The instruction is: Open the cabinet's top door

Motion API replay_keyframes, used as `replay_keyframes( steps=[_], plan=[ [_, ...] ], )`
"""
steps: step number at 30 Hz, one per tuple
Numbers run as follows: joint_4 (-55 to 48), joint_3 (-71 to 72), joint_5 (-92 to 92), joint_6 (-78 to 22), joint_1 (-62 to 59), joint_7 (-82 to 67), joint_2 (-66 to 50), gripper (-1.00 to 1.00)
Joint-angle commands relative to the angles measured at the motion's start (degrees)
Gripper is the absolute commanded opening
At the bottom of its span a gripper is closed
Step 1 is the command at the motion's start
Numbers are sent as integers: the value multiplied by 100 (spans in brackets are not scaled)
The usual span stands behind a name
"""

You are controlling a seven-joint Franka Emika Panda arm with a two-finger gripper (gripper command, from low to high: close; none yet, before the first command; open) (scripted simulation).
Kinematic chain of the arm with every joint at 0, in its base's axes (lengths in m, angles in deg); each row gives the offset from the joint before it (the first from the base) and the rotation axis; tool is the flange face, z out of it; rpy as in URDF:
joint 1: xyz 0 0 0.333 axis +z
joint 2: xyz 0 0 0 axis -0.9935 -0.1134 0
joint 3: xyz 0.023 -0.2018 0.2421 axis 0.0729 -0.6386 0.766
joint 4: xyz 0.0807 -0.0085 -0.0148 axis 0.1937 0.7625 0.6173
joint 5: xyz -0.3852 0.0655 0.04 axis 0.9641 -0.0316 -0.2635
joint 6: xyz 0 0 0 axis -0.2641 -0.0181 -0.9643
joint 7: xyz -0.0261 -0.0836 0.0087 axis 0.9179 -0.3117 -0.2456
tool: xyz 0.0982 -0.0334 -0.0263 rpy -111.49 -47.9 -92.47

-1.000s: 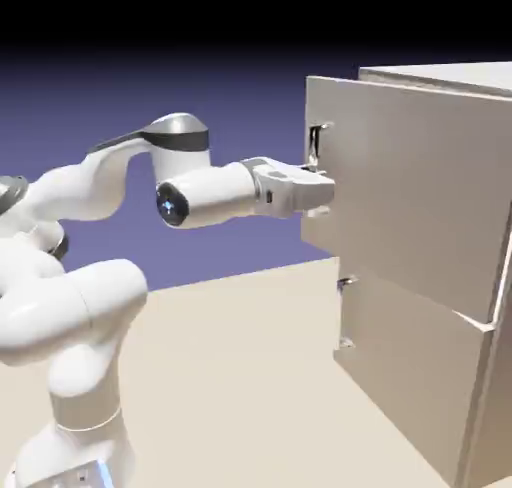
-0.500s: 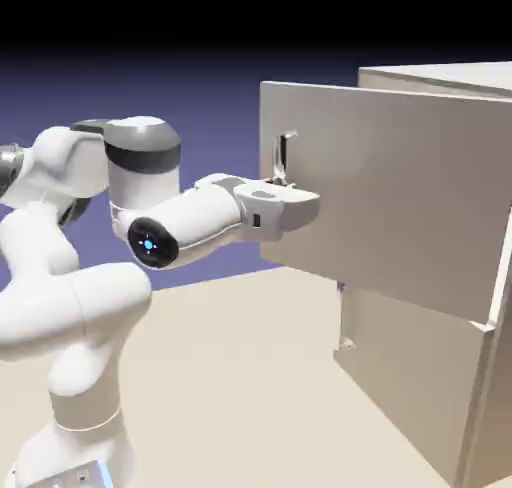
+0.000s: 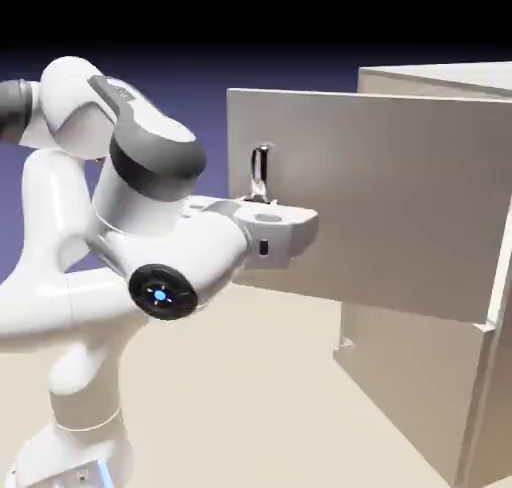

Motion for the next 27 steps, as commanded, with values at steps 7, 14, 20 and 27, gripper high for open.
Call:
replay_keyframes(
  steps=[7, 14, 20, 27],
  plan=[
    [-1095, -115, 1185, -387, -90, -787, 1454, -100],
    [-2432, -140, 2210, -771, -35, -1324, 2908, -100],
    [-3678, -140, 2897, -1148, 123, -1559, 4066, -100],
    [-5132, -140, 3460, -1649, 383, -1636, 5259, -100]
  ],
)
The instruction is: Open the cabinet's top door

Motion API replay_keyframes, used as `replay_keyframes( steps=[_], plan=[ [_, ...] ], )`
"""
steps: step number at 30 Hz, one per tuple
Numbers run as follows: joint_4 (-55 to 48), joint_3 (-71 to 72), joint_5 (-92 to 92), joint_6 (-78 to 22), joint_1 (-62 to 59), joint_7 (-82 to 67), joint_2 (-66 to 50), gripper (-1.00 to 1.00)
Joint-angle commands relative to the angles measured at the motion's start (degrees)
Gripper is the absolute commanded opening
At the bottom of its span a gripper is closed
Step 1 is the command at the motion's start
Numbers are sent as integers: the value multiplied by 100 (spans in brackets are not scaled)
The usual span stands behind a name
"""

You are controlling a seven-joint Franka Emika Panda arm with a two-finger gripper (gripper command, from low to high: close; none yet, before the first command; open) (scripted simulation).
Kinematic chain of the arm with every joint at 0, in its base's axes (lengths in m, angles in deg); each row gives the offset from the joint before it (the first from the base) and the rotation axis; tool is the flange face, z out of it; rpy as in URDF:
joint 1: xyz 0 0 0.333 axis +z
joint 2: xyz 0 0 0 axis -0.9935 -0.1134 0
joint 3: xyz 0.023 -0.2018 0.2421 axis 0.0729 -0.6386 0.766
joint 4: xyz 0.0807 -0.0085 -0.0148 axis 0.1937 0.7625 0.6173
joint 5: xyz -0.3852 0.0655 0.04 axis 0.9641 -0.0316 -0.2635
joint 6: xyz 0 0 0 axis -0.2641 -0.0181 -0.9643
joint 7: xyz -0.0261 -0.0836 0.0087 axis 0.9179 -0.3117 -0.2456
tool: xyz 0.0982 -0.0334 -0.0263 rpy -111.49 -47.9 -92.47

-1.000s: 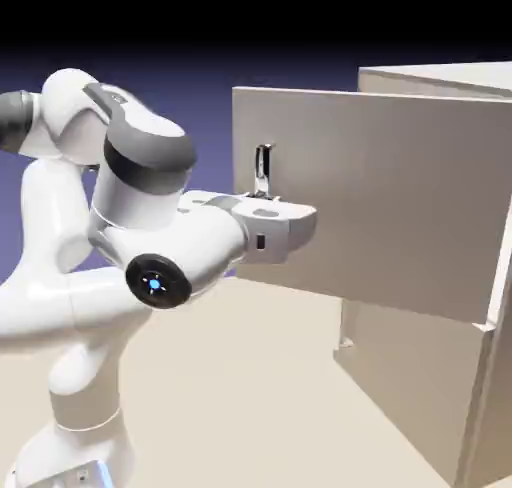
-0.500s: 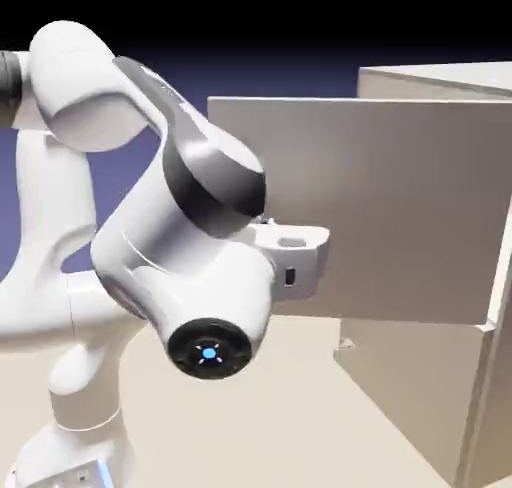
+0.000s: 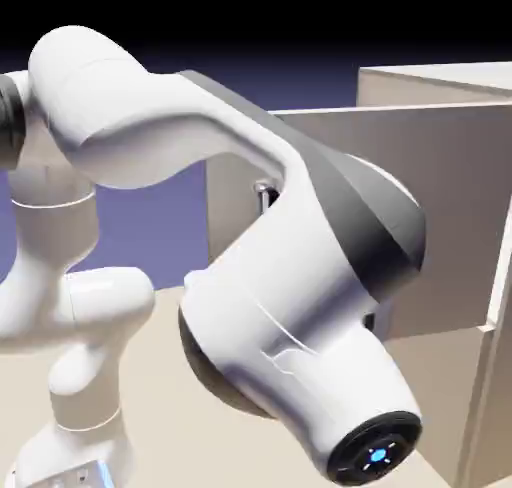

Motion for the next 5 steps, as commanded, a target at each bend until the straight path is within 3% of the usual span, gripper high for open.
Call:
replay_keyframes(
  steps=[1, 4, 5],
  plan=[
    [-208, -3, 58, -73, 39, 5, 161, -100],
    [-760, 16, 202, -282, 133, 30, 576, -100],
    [-760, 16, 202, -282, 133, 30, 576, 100]
  ],
)
